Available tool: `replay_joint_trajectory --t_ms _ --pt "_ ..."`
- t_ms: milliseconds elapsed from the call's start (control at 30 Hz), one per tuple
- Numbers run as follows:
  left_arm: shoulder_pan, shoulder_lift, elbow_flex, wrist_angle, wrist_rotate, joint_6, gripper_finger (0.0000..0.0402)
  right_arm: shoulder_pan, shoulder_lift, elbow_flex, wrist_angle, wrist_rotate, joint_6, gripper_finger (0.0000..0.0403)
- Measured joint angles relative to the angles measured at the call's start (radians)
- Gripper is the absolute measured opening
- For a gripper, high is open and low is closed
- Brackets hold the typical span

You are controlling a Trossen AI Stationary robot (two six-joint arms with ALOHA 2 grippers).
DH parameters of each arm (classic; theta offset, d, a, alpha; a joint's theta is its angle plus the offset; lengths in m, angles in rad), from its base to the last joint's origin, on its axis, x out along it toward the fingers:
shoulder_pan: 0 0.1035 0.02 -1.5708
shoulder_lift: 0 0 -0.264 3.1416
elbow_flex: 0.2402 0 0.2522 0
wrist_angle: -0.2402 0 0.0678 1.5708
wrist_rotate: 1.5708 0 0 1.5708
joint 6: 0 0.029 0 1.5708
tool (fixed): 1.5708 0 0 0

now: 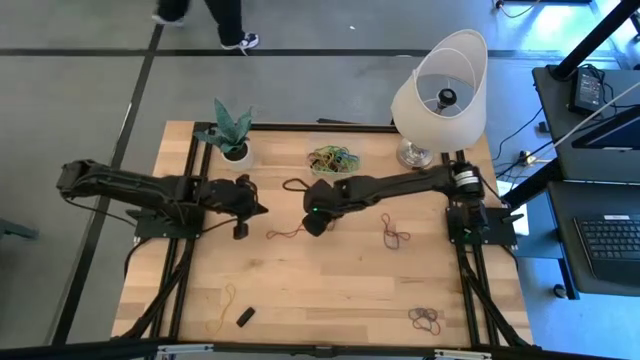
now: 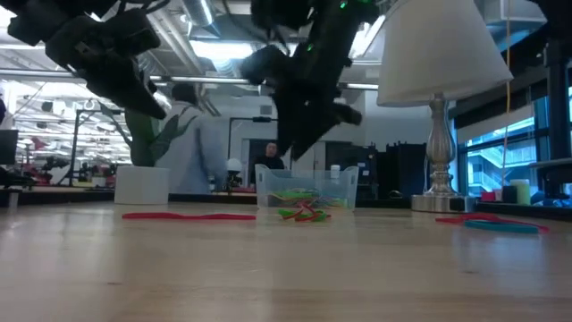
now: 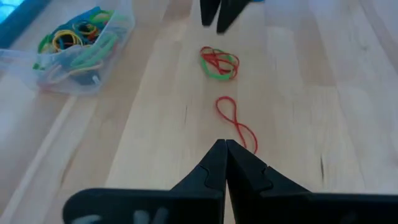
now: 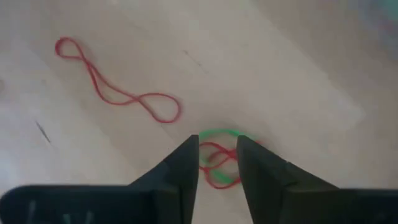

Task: Pick and place rubber bands into bin
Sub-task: Put the red rubber band into the transparent bin

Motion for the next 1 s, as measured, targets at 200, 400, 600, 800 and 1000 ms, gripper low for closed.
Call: replay_joint_trajectory --t_ms 200,400,600,800,1000 --pt "0.004 -0.029 0.0 -0.037 0.033 0.001 0.0001 -0.02 0.059 0.008 0.009 -0.064 0.143 0.013" --pt "0.004 -0.027 0.0 -0.067 0.037 0.001 0.0003 -0.021 0.094 0.008 -0.028 -0.074 0.223 0.0132" --pt "0.004 -0.026 0.0 -0.091 0.052 0.019 0.0003 -0.021 0.125 0.008 -0.039 -0.1 0.259 0.0132" --pt "0.004 -0.026 0.0 -0.094 0.053 0.019 0.0003 -0.021 0.143 0.007 -0.047 -0.114 0.26 0.0126" --pt "0.004 -0.026 0.0 -0.096 0.052 0.027 0.0003 -0.021 0.143 0.007 -0.044 -0.117 0.256 0.0048"
